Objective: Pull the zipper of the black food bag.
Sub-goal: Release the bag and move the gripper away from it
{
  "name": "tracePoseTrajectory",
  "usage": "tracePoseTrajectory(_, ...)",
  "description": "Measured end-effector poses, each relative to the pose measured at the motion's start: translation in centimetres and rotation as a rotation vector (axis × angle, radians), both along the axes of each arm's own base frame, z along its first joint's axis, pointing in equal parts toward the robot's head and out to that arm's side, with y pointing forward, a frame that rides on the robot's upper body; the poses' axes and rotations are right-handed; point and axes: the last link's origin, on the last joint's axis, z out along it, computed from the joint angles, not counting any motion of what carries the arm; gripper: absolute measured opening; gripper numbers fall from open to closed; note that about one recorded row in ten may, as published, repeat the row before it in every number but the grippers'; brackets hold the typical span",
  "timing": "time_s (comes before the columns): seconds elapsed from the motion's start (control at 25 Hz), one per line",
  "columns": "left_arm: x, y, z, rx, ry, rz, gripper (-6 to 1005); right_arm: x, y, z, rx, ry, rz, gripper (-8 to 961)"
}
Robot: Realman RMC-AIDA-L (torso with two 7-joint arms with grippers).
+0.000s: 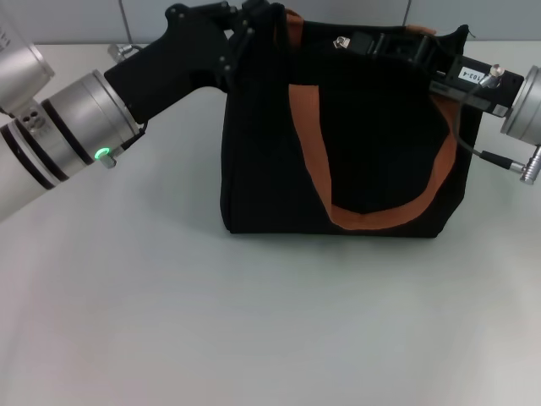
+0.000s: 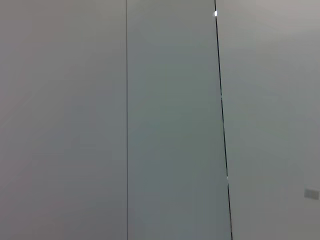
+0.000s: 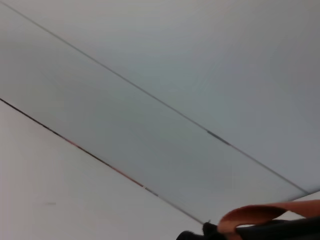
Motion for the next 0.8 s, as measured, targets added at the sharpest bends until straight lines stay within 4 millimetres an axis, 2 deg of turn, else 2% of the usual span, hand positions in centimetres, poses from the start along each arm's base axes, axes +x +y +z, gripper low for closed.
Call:
tracePoseTrajectory(0.24, -0.8, -0.5, -0.1, -0.004, 0.006, 0.017, 19, 1.2, -0.1, 0.2, 0.026, -0.012, -0.05, -2)
tracePoseTrajectory(0.8, -2.0, -0.6, 0.3, 0.024, -0.007, 0.075, 11, 2.2, -1.4, 0.8, 0.019, 0.006, -0.041, -2)
